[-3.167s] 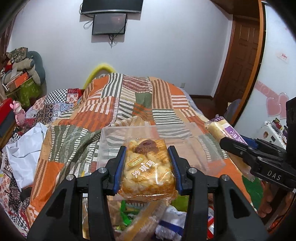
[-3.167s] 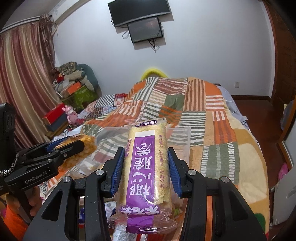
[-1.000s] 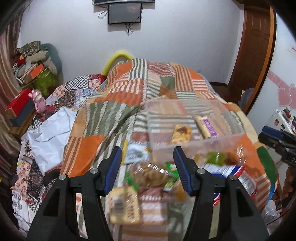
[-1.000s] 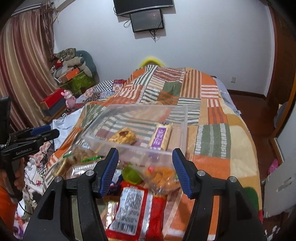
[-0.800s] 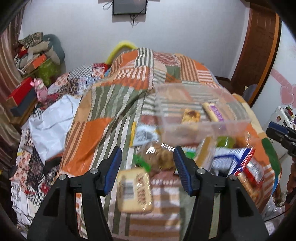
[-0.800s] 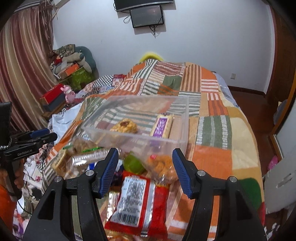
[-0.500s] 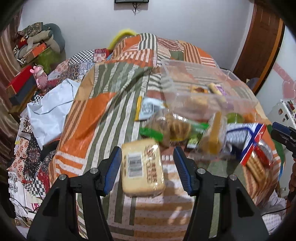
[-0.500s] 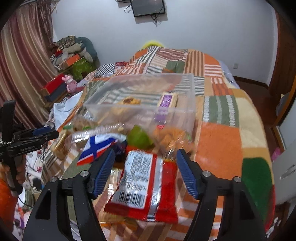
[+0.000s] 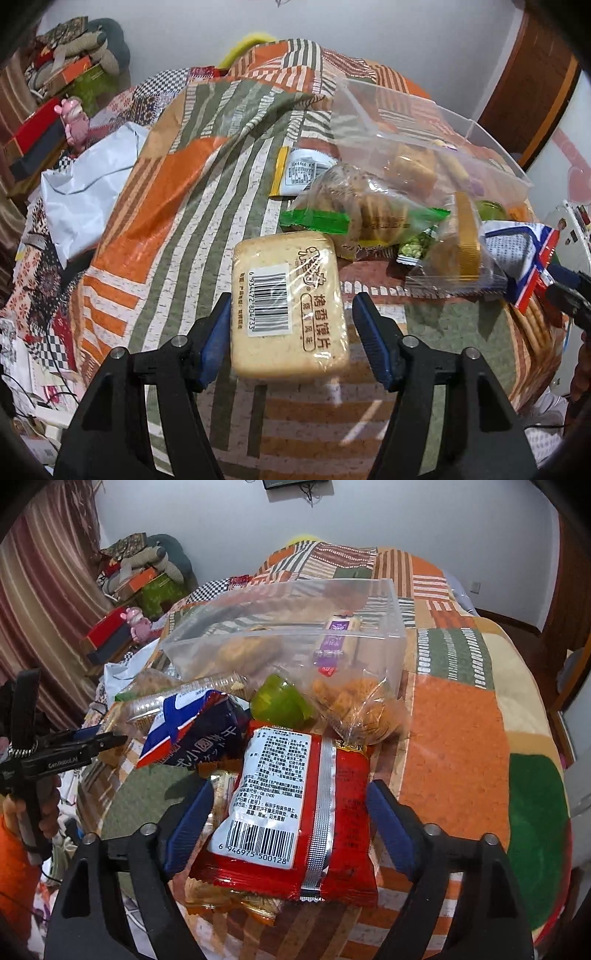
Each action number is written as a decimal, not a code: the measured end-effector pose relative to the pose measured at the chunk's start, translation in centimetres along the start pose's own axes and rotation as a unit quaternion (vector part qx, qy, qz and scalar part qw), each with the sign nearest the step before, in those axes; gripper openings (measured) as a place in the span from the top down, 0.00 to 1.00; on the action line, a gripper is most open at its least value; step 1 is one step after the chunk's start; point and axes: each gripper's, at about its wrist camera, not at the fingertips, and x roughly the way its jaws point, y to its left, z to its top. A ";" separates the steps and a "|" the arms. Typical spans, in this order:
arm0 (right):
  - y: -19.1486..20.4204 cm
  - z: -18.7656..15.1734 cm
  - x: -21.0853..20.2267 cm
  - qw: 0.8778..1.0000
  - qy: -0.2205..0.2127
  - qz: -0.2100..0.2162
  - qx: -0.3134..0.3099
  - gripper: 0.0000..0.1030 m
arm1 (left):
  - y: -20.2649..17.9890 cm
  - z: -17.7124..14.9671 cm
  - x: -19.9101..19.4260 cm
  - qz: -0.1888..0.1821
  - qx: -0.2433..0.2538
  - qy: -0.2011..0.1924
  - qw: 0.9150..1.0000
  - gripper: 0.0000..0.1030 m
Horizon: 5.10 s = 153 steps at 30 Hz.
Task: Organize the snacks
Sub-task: 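Grasp the square toast-biscuit pack with the left tool while the right tool grasps the red snack bag, then carry both packs into the clear plastic box and open both tools to release, then grasp the long biscuit pack with the left tool while the right tool grasps the orange crisps bag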
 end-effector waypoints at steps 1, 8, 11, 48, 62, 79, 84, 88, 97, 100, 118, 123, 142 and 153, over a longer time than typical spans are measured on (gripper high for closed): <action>0.0 0.0 0.1 1.000 0.002 0.000 0.001 0.19 | -0.1 0.0 0.1 -0.001 -0.002 0.001 1.000 0.38; -0.9 -0.3 1.1 0.999 0.015 0.010 0.027 0.19 | 0.2 -0.2 1.3 -0.003 -0.018 0.000 1.000 0.42; -1.5 -0.3 1.2 0.999 0.018 0.025 0.041 0.23 | 0.2 -0.2 1.2 -0.005 -0.016 -0.001 1.000 0.46; -0.5 2.7 -5.3 0.995 -0.095 0.026 0.002 0.37 | -5.0 4.3 -8.5 -0.030 0.032 -0.126 0.991 0.47; -1.1 6.7 -4.7 0.991 -0.131 0.018 0.004 0.37 | -8.5 8.3 -7.2 -0.052 0.057 -0.145 0.986 0.47; -1.6 12.2 -0.3 0.993 -0.118 0.011 -0.008 0.37 | -9.2 13.3 -1.7 -0.059 0.051 -0.122 0.989 0.47; -1.5 13.2 1.8 0.995 -0.099 0.014 -0.014 0.37 | -9.1 14.2 0.4 -0.066 0.048 -0.100 0.992 0.47; -1.4 13.6 3.6 0.997 -0.074 0.018 -0.019 0.37 | -9.1 14.7 2.0 -0.073 0.047 -0.083 0.993 0.47; -1.0 14.1 6.7 0.999 -0.027 0.019 -0.033 0.37 | -9.3 15.2 4.5 -0.072 0.060 -0.057 0.994 0.47; -1.1 14.0 7.4 0.999 -0.014 0.023 -0.033 0.37 | -9.1 15.3 5.1 -0.075 0.056 -0.048 0.994 0.47; -0.8 13.3 3.7 0.998 -0.045 0.021 -0.036 0.36 | -9.7 13.9 0.4 -0.066 0.075 -0.088 0.991 0.47; -0.8 12.4 1.9 0.997 -0.058 0.015 -0.045 0.36 | -9.7 12.7 -1.4 -0.060 0.080 -0.094 0.990 0.46; -3.4 6.1 -0.5 0.998 -0.040 -0.008 -0.044 0.32 | -10.0 6.5 -2.2 -0.063 0.088 -0.052 0.993 0.46; -5.0 4.1 0.9 1.000 -0.010 -0.007 -0.028 0.32 | -12.0 5.6 1.0 -0.089 0.096 -0.014 0.991 0.46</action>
